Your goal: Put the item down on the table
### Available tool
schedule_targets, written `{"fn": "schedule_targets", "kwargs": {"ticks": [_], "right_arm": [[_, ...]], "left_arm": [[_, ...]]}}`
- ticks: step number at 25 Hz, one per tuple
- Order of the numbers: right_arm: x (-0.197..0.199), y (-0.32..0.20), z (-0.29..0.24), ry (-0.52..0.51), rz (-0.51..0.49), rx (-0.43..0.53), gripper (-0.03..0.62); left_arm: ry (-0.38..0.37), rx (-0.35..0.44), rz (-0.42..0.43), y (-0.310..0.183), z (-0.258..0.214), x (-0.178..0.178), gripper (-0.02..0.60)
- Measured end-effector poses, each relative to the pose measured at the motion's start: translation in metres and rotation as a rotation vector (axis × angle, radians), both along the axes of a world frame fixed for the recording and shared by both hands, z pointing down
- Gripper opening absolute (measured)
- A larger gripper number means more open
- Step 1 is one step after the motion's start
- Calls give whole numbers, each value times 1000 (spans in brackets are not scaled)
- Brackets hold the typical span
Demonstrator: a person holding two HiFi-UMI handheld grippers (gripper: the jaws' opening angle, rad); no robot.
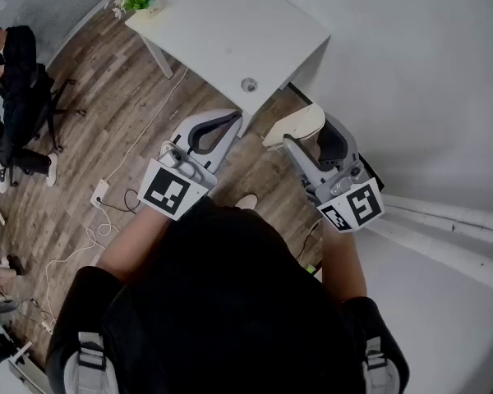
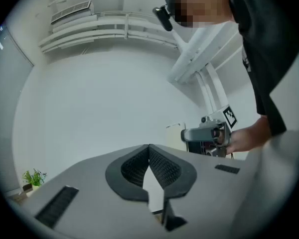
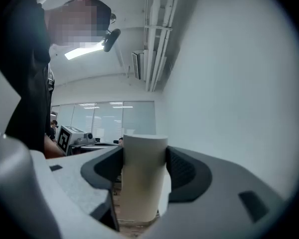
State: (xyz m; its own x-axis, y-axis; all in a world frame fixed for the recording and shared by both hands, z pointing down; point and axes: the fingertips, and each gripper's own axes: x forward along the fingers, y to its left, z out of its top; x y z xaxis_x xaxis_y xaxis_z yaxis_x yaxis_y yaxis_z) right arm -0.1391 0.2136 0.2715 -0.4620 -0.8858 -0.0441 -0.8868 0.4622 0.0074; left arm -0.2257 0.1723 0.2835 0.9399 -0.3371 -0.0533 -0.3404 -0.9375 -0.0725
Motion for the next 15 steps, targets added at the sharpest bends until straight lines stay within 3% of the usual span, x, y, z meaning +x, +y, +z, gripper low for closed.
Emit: {"fn": "schedule_targets", "kwargs": {"ticks": [15], "right_arm": [[-47,0,4,-7,37,-8,275]], "left_arm": [[17,-60,-4,-2,7,-49,-6]]}}
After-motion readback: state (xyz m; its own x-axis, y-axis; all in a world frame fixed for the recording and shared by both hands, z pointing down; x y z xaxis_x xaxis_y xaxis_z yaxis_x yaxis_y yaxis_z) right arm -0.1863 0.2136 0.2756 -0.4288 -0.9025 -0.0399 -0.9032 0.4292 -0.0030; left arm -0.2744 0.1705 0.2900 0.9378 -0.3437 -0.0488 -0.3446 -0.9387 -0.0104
